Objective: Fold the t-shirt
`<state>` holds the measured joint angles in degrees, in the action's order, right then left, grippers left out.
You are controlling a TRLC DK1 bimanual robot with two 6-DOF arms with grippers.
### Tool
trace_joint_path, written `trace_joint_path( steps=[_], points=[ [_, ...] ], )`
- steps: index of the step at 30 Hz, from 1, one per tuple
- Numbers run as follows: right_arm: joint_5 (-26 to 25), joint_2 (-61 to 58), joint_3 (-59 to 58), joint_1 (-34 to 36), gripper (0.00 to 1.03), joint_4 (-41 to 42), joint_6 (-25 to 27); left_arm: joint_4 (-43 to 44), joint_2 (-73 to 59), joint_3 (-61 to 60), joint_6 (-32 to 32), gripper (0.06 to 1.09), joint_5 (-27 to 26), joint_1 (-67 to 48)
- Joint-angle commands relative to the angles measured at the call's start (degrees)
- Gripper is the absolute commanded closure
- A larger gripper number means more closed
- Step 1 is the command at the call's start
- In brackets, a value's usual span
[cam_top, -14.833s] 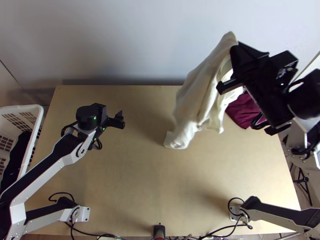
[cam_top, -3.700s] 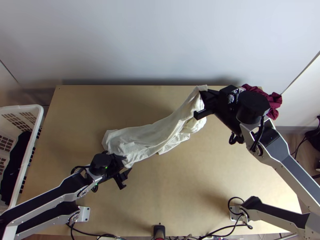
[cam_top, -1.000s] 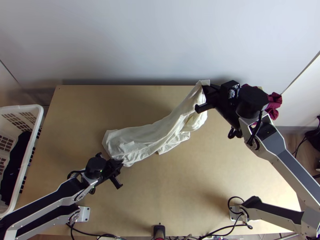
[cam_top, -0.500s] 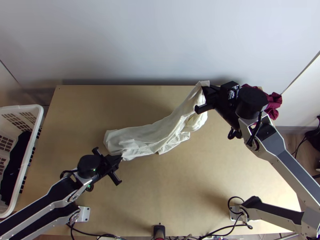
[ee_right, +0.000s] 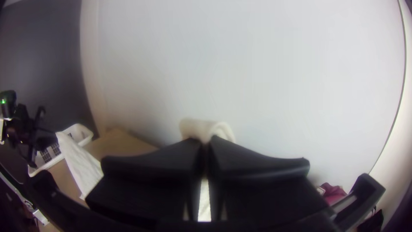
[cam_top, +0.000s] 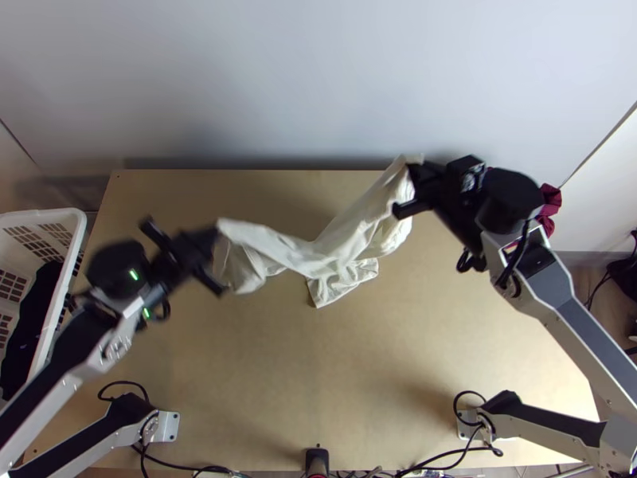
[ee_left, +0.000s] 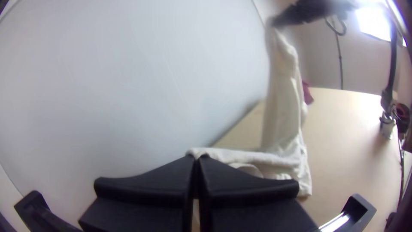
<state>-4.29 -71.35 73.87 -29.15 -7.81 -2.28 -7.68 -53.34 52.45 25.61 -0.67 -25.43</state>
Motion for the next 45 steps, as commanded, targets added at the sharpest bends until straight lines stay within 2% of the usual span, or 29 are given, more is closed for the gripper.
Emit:
trace_joint_path(
  steps=[1, 6, 8, 11, 14, 16, 21, 26, 30, 39, 41, 45],
  points=[
    [-0.01, -2.48, 7.26, 6.29, 1.00, -1.06, -0.26, 7.42, -11.43, 17.43, -0.38, 1.05, -0.92, 13.57],
    [0.08, -8.45, 19.83, 14.82, 1.00, -2.65, -2.81, 13.40, -24.53, 29.64, -8.29, 1.05, -0.83, 24.46],
    [0.08, -11.18, 24.66, 17.02, 1.00, -2.91, -3.96, 15.59, -29.28, 33.77, -10.75, 1.05, 0.93, 27.01],
    [0.08, -14.78, 31.16, 20.01, 1.00, -3.44, -5.71, 17.35, -36.57, 38.96, -10.14, 1.05, 9.19, 28.68],
    [0.08, -17.59, 36.26, 22.64, 1.00, -4.58, -7.74, 17.61, -38.59, 37.99, -7.59, 1.05, 11.65, 29.03],
    [-0.01, -18.30, 37.40, 22.91, 1.00, -5.11, -7.91, 16.82, -35.52, 32.81, -6.97, 1.05, 11.30, 28.24],
    [0.08, -17.07, 34.94, 22.55, 1.00, -5.63, -6.94, 20.34, -21.98, 15.76, -3.63, 1.05, 4.97, 21.83],
    [0.96, -15.92, 33.45, 22.29, 1.00, -5.46, -6.33, 21.39, -11.61, 7.41, -3.28, 1.05, 4.97, 13.21],
    [2.10, -15.84, 33.54, 22.20, 1.00, -5.46, -6.07, 21.22, -5.37, 1.52, -0.38, 1.05, 4.97, 7.41],
    [2.89, -15.84, 34.86, 22.38, 1.00, -5.37, -4.57, 15.50, 5.88, -3.31, 2.70, 1.05, 4.89, 4.51],
    [3.06, -16.01, 35.56, 22.55, 1.00, -5.37, -4.40, 17.44, 6.32, -4.11, 5.33, 1.05, 4.97, 5.57],
    [3.06, -16.63, 38.46, 22.55, 1.00, -5.37, -4.48, 23.50, 5.27, -4.02, 6.04, 1.05, 4.89, 12.07]
  ],
)
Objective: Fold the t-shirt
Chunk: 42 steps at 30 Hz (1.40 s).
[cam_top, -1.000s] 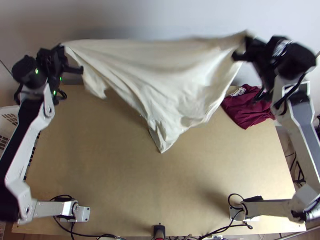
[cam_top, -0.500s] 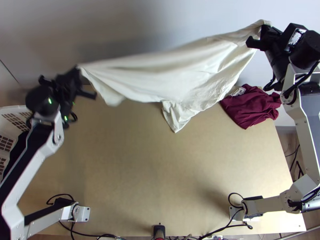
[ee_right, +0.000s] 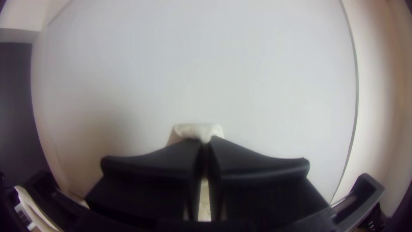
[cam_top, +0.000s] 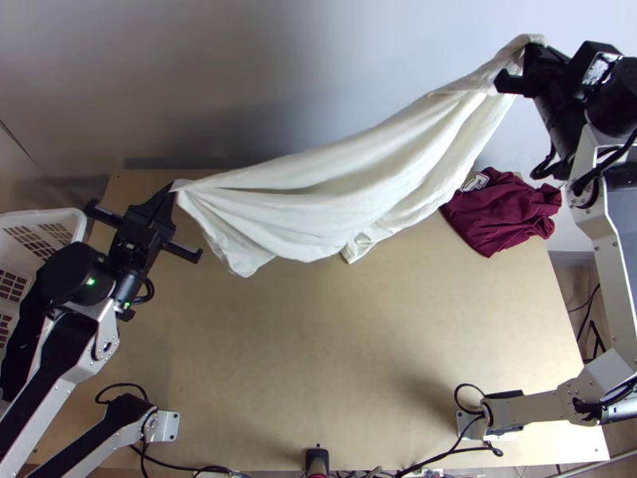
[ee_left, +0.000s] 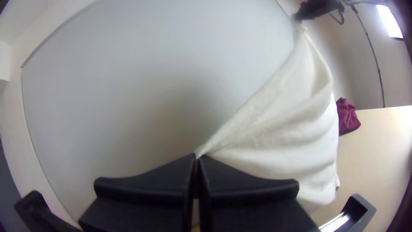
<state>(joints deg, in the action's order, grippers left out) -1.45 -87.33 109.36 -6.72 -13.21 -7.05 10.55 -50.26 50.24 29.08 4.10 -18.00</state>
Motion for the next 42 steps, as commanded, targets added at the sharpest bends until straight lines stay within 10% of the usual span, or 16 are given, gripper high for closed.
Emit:
trace_joint_path(
  steps=[1, 15, 16, 18, 19, 27, 42],
  points=[
    [0.22, -0.82, 4.02, 0.13, 1.00, 0.03, 0.28, 7.56, 2.10, -1.63, 2.74, 1.05, 0.12, 5.17],
    [0.22, -1.88, 14.21, 0.74, 1.00, -0.32, 0.28, 17.14, 15.02, -12.53, -2.10, 1.02, -1.46, -2.30],
    [0.22, -1.79, 14.13, 0.66, 1.00, -0.41, 0.28, 16.79, 17.92, -15.61, -1.31, 0.87, -1.90, -5.03],
    [0.22, -1.70, 14.21, 0.39, 1.00, -0.50, 0.37, 16.79, 23.72, -21.32, -0.34, 0.20, -2.96, -11.53],
    [0.22, -1.79, 14.30, 0.39, 1.00, -0.41, 0.37, 16.79, 26.00, -23.43, 1.59, 0.10, -3.04, -15.14],
    [0.31, -1.79, 14.74, -0.31, 1.00, -3.14, 1.16, 12.13, 24.42, -25.19, 1.68, 0.10, 2.23, -19.18],
    [0.22, -0.56, 12.46, -2.51, 1.00, -5.95, 0.46, -7.47, 9.30, -15.26, -29.70, 0.11, 7.94, -23.75]
  ],
)
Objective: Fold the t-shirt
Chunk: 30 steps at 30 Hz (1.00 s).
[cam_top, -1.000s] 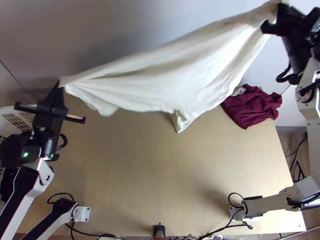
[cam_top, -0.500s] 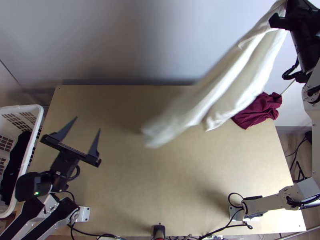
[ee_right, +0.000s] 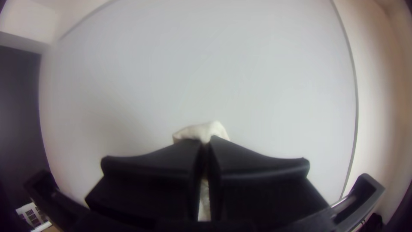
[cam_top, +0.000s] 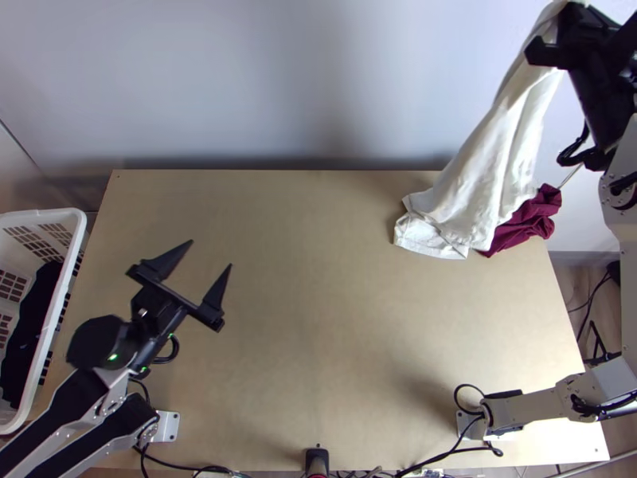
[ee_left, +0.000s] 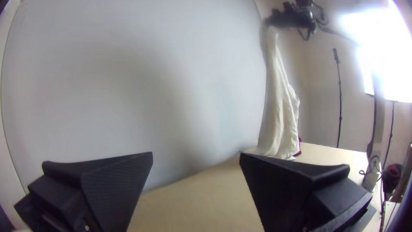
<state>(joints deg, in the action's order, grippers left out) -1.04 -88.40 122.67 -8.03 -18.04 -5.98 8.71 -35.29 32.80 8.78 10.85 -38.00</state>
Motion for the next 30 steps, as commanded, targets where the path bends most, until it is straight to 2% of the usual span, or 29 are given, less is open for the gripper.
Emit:
trace_joint_path(
  steps=[1, 5, 8, 11, 18, 30],
  points=[
    [-0.19, 0.77, -1.30, -1.28, 1.00, -1.21, -1.05, -5.63, -6.81, 2.27, -9.65, 0.11, 1.19, -4.63],
    [-0.28, 2.09, -4.37, -2.43, 1.00, -1.21, -1.84, -6.25, -13.93, 3.15, -9.13, 0.11, 1.28, -8.85],
    [-0.63, 3.41, -6.83, -3.66, 1.00, -1.21, -2.46, -3.08, -21.31, 4.56, -7.81, 0.11, 1.72, -10.96],
    [-1.25, 4.73, -8.85, -4.27, 1.00, -0.85, -2.72, -2.73, -30.54, 10.36, -7.81, 0.11, 4.44, -11.48],
    [-2.04, 8.24, -14.13, -5.15, 1.00, -0.33, -3.16, -6.07, -43.11, 24.33, -7.55, 0.11, 3.47, -10.69],
    [-2.39, 9.21, -13.78, -4.89, 1.00, 0.90, -2.11, -0.45, -64.82, 35.76, -12.38, 0.11, 3.47, -16.67]
  ],
)
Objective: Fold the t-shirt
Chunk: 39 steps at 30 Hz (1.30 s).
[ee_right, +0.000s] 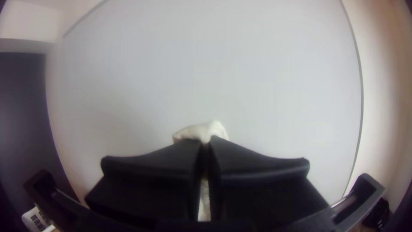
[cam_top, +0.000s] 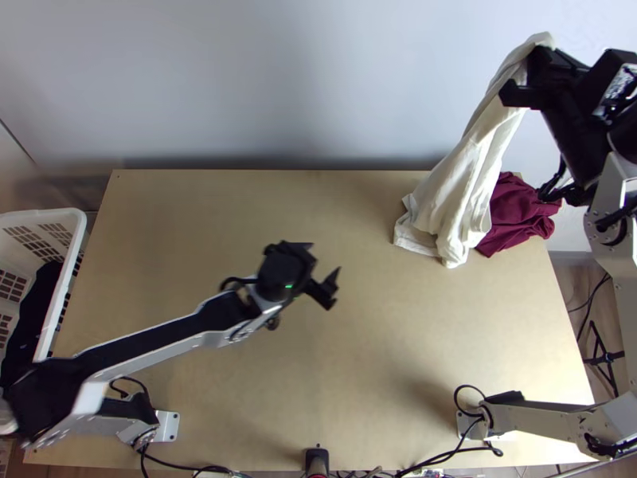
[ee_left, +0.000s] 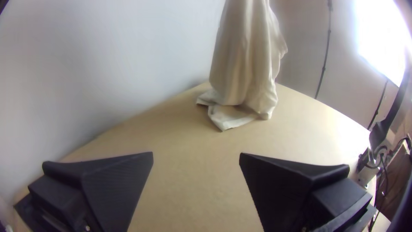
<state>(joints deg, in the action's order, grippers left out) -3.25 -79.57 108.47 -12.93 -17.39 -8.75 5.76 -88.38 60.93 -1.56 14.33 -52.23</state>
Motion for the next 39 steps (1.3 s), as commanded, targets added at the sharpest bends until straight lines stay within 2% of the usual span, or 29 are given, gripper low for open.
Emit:
trace_joint_path(
  steps=[1, 15, 39],
  points=[
    [-0.18, 0.38, 0.34, 0.01, 1.00, -0.02, 0.93, 2.41, -13.22, 9.30, -2.13, 0.11, 0.00, -2.62],
    [-0.27, 1.79, 1.40, 1.06, 1.00, -2.21, 1.20, 4.00, -34.93, 28.81, 1.04, 0.11, 0.26, -2.62],
    [-0.27, 2.75, -0.01, 3.08, 1.00, -4.41, 1.72, -10.42, -61.65, 67.22, 0.51, 0.11, -0.18, -1.03]
  ],
)
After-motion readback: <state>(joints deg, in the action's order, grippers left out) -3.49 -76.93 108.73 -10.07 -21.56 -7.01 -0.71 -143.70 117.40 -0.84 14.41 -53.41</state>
